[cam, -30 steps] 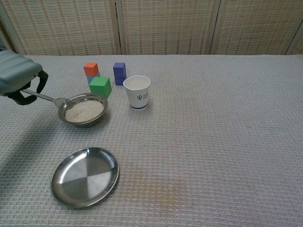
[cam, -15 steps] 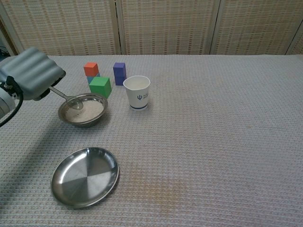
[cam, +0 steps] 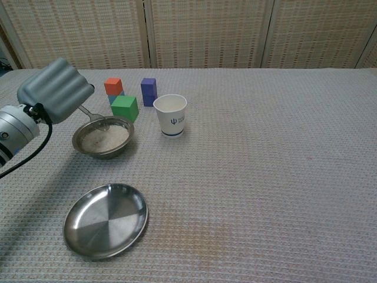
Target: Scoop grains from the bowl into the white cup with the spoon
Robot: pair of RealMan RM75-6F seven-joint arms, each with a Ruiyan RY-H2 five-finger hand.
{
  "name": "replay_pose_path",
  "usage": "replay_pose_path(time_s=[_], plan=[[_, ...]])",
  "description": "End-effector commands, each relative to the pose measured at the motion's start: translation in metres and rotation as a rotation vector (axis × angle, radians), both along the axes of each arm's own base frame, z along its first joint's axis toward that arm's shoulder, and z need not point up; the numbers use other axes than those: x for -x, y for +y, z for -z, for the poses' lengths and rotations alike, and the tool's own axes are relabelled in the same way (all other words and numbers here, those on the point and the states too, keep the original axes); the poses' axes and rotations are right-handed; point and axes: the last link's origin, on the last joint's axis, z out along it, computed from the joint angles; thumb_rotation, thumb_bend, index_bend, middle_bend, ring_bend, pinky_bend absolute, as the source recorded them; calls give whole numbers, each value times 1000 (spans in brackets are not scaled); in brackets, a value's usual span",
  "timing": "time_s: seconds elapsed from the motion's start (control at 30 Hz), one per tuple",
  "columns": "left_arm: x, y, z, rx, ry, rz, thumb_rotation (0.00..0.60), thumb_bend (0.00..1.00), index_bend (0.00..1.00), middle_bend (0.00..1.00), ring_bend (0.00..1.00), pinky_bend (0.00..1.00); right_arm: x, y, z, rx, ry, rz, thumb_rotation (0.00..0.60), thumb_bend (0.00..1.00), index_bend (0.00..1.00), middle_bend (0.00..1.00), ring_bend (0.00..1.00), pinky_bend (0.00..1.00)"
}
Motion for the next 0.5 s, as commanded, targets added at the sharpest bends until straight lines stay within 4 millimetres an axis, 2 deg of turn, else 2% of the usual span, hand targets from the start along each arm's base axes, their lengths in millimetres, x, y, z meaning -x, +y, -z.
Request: replay_pose_path(time_s=[0.03,0.5], plan=[[2,1,3,-1,15,-3,600,558,695,1000,1000,1000,0,0,0,-5,1,0,600,129,0,0,0,0],[7,-5,13,24,1,0,600,542,690,1000,1000,1000,0,-1,0,-1,3,6,600,128,0,0,0,0]])
